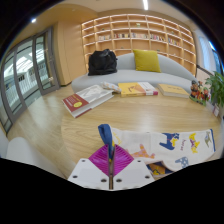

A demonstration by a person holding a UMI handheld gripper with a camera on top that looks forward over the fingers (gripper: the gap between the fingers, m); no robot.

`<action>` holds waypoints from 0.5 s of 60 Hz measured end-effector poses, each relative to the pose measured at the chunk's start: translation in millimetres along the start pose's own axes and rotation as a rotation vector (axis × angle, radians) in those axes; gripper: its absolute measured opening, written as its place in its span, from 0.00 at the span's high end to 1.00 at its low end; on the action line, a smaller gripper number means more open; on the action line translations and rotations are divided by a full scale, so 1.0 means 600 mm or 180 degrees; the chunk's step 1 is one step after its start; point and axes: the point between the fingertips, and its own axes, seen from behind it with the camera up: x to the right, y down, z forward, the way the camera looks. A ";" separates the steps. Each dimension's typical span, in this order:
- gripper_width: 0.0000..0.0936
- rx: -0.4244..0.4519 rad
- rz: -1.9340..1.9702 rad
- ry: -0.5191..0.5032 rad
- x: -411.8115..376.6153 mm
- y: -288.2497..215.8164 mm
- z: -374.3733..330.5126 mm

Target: Fold towel

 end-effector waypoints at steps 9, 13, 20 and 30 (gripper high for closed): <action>0.97 0.0480 0.0254 -0.0475 -0.049 -0.124 -0.118; 0.97 0.0725 0.0392 -0.0652 -0.040 -0.190 -0.177; 0.97 0.0972 0.0532 -0.0579 0.047 -0.257 -0.228; 0.97 0.0773 0.0637 -0.0073 0.246 -0.204 -0.197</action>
